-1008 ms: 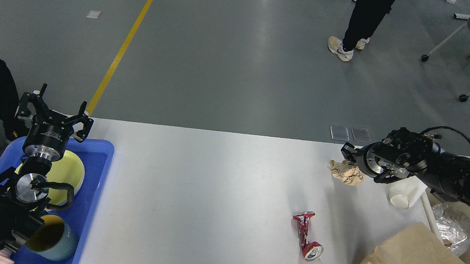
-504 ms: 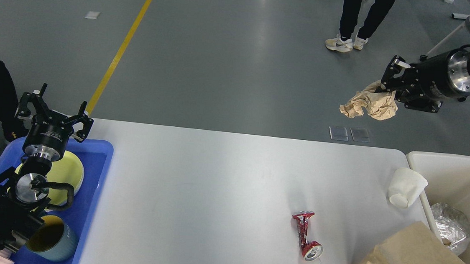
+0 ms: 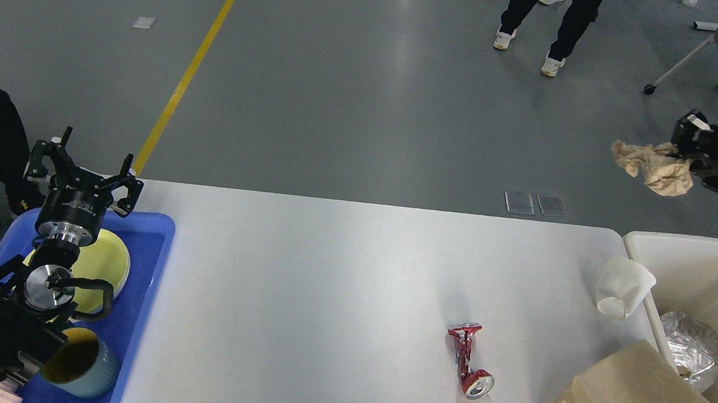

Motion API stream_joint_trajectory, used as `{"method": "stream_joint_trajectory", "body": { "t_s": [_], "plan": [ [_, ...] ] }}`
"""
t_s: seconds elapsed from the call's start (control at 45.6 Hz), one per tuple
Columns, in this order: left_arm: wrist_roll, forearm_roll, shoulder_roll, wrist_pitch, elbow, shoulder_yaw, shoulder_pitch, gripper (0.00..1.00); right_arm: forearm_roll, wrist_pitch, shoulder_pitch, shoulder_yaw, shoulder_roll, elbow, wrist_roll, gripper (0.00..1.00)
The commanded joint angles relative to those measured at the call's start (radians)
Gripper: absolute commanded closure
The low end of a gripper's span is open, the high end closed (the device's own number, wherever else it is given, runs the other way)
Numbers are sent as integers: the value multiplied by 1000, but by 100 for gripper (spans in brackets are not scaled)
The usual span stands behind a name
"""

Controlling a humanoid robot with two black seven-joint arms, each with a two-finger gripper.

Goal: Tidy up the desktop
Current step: 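Lift the crumpled paper ball and drop it into the bin, then move the right gripper down toward the white cup near the bin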

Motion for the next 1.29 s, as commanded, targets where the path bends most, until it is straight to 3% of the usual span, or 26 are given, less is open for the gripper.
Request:
{"method": "stream_joint_trajectory", "body": {
  "t_s": [0.0,0.197,0.263,0.351,0.416,0.986,1.271],
  "plan": [
    [0,0,0,0,0,0,0,3,2,-118,-190,20,15,-109,0,100],
    [0,0,0,0,0,0,0,3,0,-169,-420,46,74,-287,0,100],
    [0,0,0,0,0,0,0,3,0,-167,-502,45,127,-393,0,75],
    [0,0,0,0,0,0,0,3,0,-167,-599,37,208,-533,2,23],
    [0,0,0,0,0,0,0,3,0,-167,-637,37,245,-602,3,1],
    [0,0,0,0,0,0,0,3,0,-161,-574,39,262,-596,6,0],
    [0,0,0,0,0,0,0,3,-21,-155,-344,0,292,-341,0,0]
  ]
}}
